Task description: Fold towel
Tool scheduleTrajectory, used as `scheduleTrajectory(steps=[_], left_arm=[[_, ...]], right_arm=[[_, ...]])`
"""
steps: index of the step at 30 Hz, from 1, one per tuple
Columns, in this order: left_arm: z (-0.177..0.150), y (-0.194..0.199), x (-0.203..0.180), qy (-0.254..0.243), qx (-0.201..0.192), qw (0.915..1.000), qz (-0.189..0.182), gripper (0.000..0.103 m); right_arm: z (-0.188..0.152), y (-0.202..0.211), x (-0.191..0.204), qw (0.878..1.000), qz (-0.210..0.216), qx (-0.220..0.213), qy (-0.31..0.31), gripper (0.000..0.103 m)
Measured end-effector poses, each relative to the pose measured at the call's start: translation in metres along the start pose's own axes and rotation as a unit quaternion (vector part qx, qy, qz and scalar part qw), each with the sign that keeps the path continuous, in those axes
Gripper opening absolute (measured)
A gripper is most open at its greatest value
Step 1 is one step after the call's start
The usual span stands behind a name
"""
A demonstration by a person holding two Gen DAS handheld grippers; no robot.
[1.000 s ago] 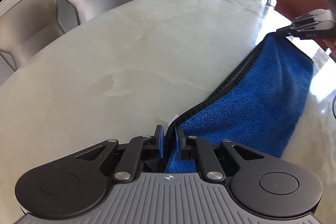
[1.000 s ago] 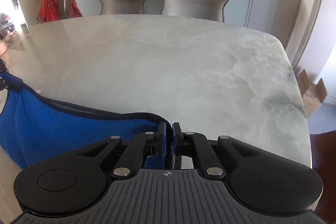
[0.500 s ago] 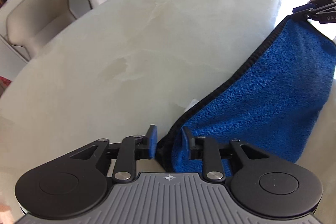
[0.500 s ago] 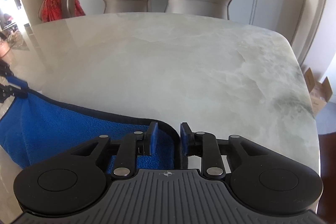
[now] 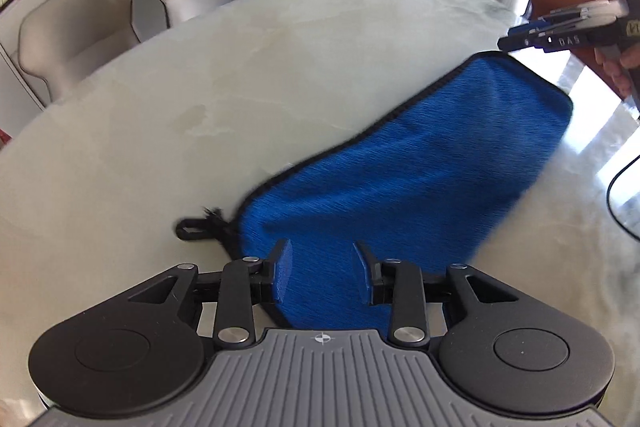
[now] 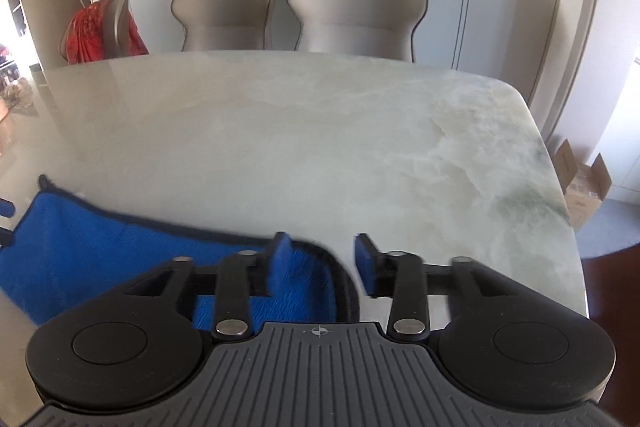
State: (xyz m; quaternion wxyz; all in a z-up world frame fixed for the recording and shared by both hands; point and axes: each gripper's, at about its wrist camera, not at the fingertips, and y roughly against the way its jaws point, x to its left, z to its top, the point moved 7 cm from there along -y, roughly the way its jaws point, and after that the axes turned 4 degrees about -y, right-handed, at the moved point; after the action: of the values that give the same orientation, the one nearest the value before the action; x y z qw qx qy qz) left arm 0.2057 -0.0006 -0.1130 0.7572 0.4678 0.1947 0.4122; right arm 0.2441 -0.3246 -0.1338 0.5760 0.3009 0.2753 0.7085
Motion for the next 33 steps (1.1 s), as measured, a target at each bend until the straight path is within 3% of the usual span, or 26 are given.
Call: scheduleTrajectory(steps=[3, 5, 8, 12, 14, 17, 22, 25, 27, 29, 31, 33], left_arm=[[-0.018, 0.000, -0.001, 0.041, 0.015, 0.9989, 0.019, 0.040], [-0.032, 0.002, 0.009, 0.103, 0.021, 0.9943, 0.019, 0.041], [-0.052, 0.004, 0.021, 0.189, 0.033, 0.9814, 0.004, 0.042], [-0.061, 0.004, 0.021, 0.251, 0.037, 0.9670, -0.021, 0.043], [-0.062, 0.003, 0.021, 0.283, 0.034, 0.9578, -0.038, 0.050], [-0.064, -0.004, 0.023, 0.318, 0.045, 0.9460, -0.047, 0.050], [-0.061, -0.007, 0.028, 0.338, 0.043, 0.9389, -0.047, 0.050], [-0.059, -0.009, 0.027, 0.329, 0.041, 0.9427, -0.038, 0.046], [-0.058, -0.009, 0.026, 0.320, 0.042, 0.9460, -0.027, 0.036], [-0.060, -0.010, 0.027, 0.320, 0.045, 0.9463, -0.020, 0.020], [-0.063, -0.010, 0.029, 0.331, 0.047, 0.9422, -0.027, 0.017], [-0.066, -0.007, 0.030, 0.340, 0.047, 0.9388, -0.029, 0.016]], right_arm=[[-0.026, 0.016, -0.002, 0.999, 0.006, 0.016, -0.030, 0.042], [-0.044, 0.022, -0.008, 0.997, 0.014, 0.029, -0.071, 0.042], [-0.060, 0.026, -0.015, 0.992, 0.016, 0.030, -0.118, 0.042], [-0.066, 0.028, -0.019, 0.985, 0.023, 0.028, -0.166, 0.042], [-0.066, 0.028, -0.021, 0.984, 0.023, 0.029, -0.172, 0.042], [-0.066, 0.028, -0.022, 0.984, 0.021, 0.031, -0.176, 0.042], [-0.069, 0.029, -0.025, 0.983, 0.014, 0.038, -0.181, 0.042], [-0.074, 0.028, -0.025, 0.981, 0.017, 0.048, -0.185, 0.042], [-0.075, 0.026, -0.023, 0.981, 0.023, 0.047, -0.188, 0.042], [-0.075, 0.025, -0.023, 0.980, 0.029, 0.048, -0.189, 0.031], [-0.074, 0.024, -0.023, 0.980, 0.031, 0.049, -0.192, 0.021], [-0.073, 0.025, -0.024, 0.980, 0.027, 0.048, -0.190, 0.019]])
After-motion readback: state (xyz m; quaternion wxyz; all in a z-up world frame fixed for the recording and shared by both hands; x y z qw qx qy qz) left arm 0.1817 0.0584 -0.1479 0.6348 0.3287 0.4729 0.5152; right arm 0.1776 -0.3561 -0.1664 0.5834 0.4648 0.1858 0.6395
